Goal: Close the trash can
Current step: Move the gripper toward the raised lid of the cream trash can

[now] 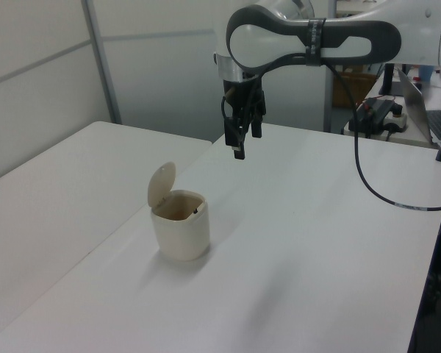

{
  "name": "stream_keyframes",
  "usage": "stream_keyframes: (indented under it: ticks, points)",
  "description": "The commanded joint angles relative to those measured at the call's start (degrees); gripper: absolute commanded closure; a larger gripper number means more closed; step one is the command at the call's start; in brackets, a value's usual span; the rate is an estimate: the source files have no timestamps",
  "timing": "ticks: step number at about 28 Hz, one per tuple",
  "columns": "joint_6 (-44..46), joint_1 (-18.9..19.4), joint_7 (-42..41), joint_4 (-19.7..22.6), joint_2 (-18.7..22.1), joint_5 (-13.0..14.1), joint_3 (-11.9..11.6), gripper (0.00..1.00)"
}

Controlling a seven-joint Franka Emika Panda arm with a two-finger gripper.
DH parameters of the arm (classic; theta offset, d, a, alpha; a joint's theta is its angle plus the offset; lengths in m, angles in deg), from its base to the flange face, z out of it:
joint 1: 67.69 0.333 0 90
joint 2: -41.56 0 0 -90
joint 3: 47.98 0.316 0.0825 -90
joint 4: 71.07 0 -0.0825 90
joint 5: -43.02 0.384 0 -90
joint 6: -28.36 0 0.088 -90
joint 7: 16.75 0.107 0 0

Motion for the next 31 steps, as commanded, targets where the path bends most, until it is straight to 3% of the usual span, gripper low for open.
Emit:
stream_keyframes:
  ticks: [1, 4, 5, 7, 19, 31]
  points:
    - [1.0, 0.2, -1.1, 0.5, 0.9, 0.3, -0.9, 0.30]
    - [1.1, 0.2, -1.3, 0.5, 1.0, 0.4, -0.8, 0.71]
    - [1.1, 0.2, -1.7, 0.5, 1.0, 0.4, -0.8, 0.89]
    - [1.1, 0.3, -2.4, 0.5, 0.9, 0.4, -0.8, 0.99]
    - [0.0, 0.3, -3.4, 0.4, 0.6, 0.6, -0.7, 1.00]
    - [-18.9, 0.3, -3.2, -0.1, -1.7, 1.8, -0.2, 1.00]
